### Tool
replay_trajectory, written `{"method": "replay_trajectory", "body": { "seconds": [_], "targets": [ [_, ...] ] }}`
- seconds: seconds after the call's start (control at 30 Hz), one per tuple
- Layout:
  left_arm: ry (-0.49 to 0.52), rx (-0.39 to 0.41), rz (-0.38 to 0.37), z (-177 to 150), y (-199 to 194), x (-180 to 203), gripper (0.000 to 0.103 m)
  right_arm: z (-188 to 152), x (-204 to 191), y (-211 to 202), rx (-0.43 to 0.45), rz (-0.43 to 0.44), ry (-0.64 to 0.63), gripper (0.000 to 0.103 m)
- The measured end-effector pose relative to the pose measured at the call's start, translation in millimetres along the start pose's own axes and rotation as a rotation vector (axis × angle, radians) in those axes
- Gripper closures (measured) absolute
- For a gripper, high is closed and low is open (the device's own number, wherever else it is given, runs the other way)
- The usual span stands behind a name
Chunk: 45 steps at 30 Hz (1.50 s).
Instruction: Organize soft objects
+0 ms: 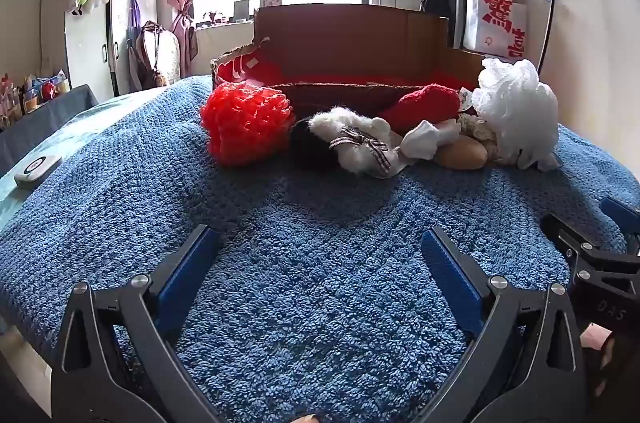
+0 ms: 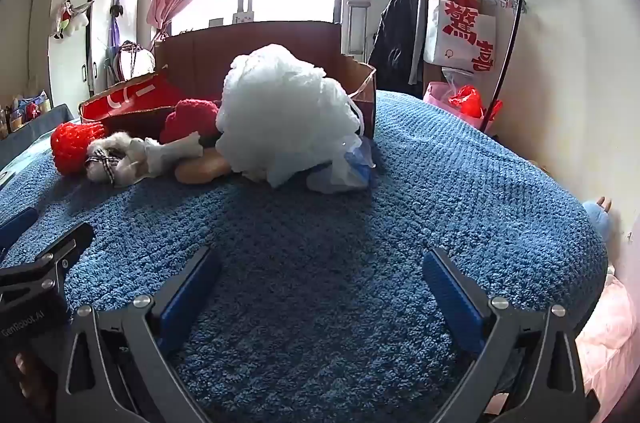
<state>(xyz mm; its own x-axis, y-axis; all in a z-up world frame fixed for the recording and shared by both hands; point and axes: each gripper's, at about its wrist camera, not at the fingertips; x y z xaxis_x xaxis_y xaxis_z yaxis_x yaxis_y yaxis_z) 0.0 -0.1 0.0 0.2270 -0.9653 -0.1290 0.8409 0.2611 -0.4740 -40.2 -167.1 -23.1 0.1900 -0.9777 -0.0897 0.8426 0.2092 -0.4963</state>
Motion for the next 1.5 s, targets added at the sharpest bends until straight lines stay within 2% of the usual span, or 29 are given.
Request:
{"method": "replay_trajectory", "body": {
  "seconds": [1.5],
  "targets": [
    [-0.004, -0.013, -0.004, 0.1, 0.5, -0.2, 0.000, 0.5, 0.3, 1.5, -0.005, -0.002, -0.002, 0.000]
  ]
}}
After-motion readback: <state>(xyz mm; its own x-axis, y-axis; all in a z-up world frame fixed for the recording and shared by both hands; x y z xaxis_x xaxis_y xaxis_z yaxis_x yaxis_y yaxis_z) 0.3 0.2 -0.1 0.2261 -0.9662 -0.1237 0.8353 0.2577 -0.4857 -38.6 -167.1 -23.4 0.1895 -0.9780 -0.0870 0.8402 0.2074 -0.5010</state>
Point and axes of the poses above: each gripper's, at about its wrist camera, not at the fingertips, and y roughly the way its jaws point, x to its right, z to its top, and after that the axes turned 15 degrees about z, right-handed
